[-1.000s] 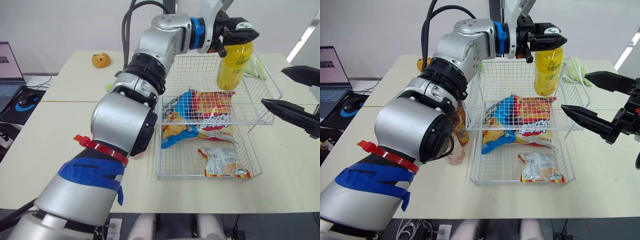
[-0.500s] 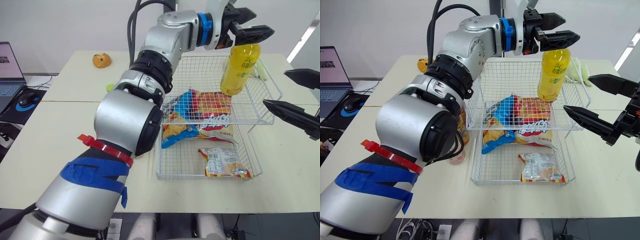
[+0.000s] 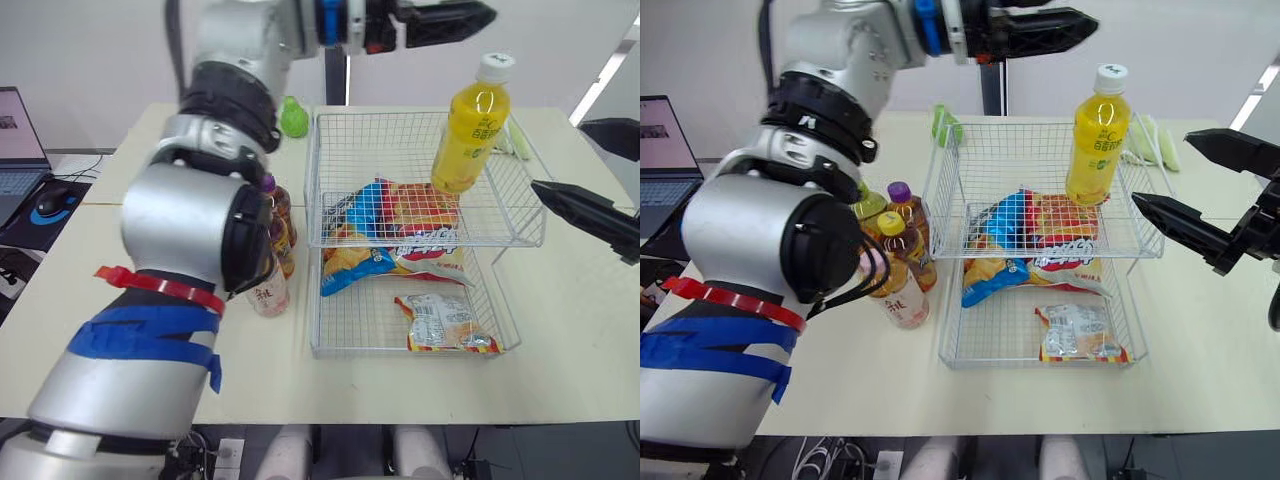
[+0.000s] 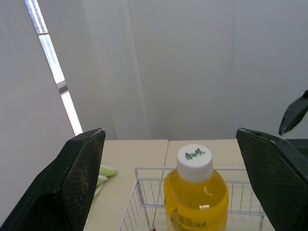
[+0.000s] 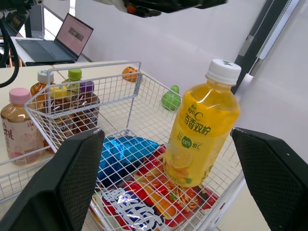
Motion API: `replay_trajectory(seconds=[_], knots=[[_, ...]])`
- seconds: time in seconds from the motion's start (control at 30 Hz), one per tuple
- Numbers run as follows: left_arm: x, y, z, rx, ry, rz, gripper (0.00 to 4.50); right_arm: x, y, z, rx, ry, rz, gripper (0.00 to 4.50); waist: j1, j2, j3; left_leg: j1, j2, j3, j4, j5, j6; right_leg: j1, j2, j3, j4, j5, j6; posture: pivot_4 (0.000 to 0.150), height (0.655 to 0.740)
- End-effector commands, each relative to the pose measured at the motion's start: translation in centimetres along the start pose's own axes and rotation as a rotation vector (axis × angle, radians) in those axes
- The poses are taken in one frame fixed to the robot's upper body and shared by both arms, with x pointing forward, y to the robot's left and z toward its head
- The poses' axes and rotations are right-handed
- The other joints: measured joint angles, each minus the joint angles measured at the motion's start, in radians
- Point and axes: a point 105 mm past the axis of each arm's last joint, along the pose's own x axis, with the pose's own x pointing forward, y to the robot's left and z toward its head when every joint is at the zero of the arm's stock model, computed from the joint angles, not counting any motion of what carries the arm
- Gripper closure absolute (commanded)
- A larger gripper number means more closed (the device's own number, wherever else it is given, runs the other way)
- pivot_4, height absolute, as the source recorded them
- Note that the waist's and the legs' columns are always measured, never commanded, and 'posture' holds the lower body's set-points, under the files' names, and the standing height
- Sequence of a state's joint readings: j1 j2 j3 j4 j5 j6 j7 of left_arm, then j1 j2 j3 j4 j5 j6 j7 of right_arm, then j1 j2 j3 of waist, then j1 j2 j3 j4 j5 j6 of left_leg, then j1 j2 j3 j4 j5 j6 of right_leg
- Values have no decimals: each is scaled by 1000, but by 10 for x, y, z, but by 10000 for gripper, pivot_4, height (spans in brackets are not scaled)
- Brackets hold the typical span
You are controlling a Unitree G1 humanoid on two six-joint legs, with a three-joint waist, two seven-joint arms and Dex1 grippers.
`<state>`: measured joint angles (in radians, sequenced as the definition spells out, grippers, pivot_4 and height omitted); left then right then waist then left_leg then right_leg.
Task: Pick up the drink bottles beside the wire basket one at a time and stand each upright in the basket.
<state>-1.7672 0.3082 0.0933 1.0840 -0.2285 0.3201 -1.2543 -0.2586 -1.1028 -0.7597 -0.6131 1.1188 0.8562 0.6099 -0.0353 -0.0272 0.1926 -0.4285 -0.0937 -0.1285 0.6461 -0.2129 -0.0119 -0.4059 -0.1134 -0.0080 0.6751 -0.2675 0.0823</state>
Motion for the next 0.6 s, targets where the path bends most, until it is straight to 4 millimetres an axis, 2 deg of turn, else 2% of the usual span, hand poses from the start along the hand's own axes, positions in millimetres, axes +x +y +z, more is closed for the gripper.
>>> replay_trajectory(seconds=[0.03,0.13,0.23,0.4,0.6], knots=[[-22,-3,26,57,-36,15,243,1,0,11,-51,-31,16,0,3,0,0,0,0,0,0,0,0,0,0,0,0,0,0,1500,7400],[-59,0,30,66,-19,116,243,4,1,10,-49,-30,42,0,-2,0,0,0,0,0,0,0,0,0,0,1,0,0,0,1500,7400],[-91,-1,25,80,27,219,243,5,-1,9,-47,-28,55,0,-5,0,0,0,1,0,0,0,0,-1,1,1,1,0,0,1500,7400],[-152,-7,8,79,128,419,243,12,-3,7,-33,-37,106,0,-4,1,0,1,0,0,1,0,-1,0,0,2,2,0,-1,1500,7400],[-212,-18,-10,104,213,628,243,23,1,2,-16,-34,185,0,3,1,0,2,1,0,1,0,-1,0,0,3,2,0,-1,1500,7400]])
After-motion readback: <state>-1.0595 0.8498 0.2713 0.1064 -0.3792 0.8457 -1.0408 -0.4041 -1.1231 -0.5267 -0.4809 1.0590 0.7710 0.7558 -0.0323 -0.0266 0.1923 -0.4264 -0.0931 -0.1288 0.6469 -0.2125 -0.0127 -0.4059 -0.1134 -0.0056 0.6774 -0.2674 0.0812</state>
